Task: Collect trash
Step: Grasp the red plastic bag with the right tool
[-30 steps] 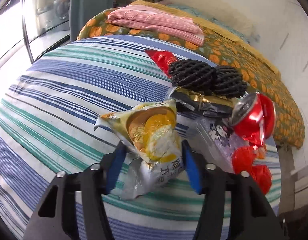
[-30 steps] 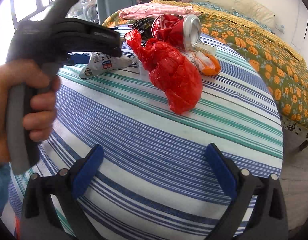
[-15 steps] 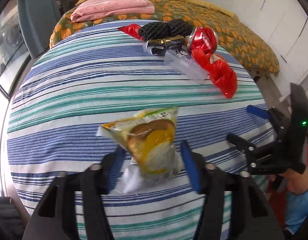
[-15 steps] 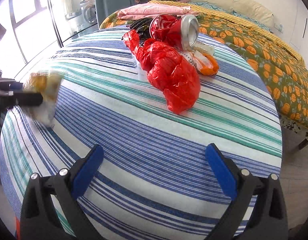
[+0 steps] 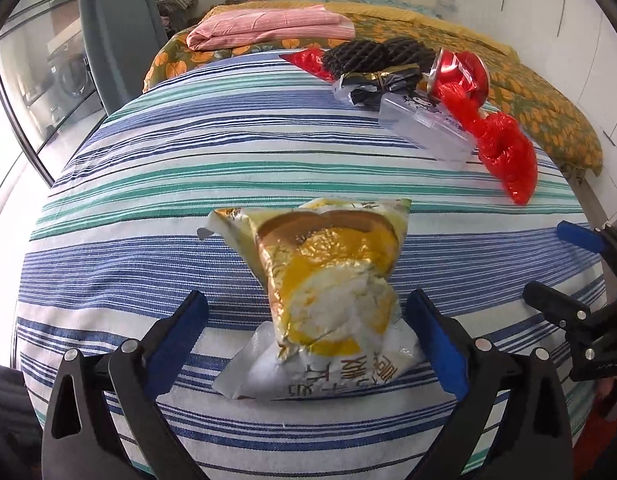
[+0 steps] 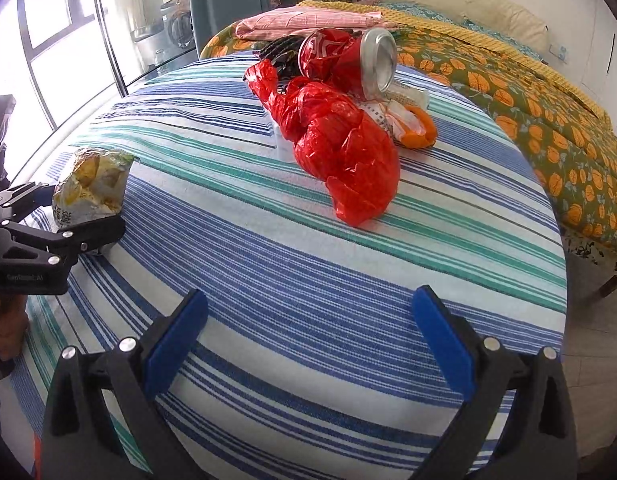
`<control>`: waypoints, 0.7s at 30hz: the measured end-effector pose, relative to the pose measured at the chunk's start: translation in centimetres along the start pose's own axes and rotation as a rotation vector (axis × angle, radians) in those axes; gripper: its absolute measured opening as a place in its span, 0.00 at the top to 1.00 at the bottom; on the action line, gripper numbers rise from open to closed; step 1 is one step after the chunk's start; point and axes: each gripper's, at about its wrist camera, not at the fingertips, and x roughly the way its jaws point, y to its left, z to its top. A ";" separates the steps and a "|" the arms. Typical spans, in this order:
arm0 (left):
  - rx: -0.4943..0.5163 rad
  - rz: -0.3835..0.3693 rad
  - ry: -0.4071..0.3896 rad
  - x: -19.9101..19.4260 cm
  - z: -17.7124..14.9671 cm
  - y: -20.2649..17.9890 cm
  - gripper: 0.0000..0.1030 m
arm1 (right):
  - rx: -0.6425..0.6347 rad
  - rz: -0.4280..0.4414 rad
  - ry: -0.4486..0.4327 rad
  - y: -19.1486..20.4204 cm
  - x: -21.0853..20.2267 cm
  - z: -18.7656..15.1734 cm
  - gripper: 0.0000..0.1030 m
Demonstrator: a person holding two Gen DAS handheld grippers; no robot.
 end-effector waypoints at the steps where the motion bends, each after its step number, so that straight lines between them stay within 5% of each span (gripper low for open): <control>1: -0.003 0.002 -0.001 0.0 0.0 0.0 0.05 | 0.003 0.011 -0.001 -0.2 0.0 0.1 0.04; 4: -0.008 0.002 -0.003 0.0 0.0 0.1 0.05 | 0.011 0.086 -0.018 -1.6 -0.5 1.3 0.04; 8: -0.011 0.004 -0.003 0.1 0.0 0.0 0.04 | -0.091 0.075 -0.092 -2.6 -1.6 4.8 0.04; 12: -0.012 0.004 -0.002 0.2 0.1 0.1 0.04 | -0.198 0.103 0.039 -2.6 1.5 7.1 0.08; 14: -0.012 0.003 -0.003 0.2 0.1 0.1 0.04 | -0.213 0.105 0.059 -2.6 2.4 7.3 0.28; 15: -0.012 0.004 -0.003 0.2 0.1 0.1 0.04 | -0.204 0.118 0.071 -2.6 2.8 7.2 0.49; 18: -0.011 0.004 -0.003 0.2 0.1 0.1 0.04 | -0.123 0.139 0.082 -3.2 2.5 7.0 0.61; 21: -0.011 0.004 -0.003 0.2 0.1 0.0 0.04 | -0.056 0.140 0.118 -3.3 0.8 6.5 0.61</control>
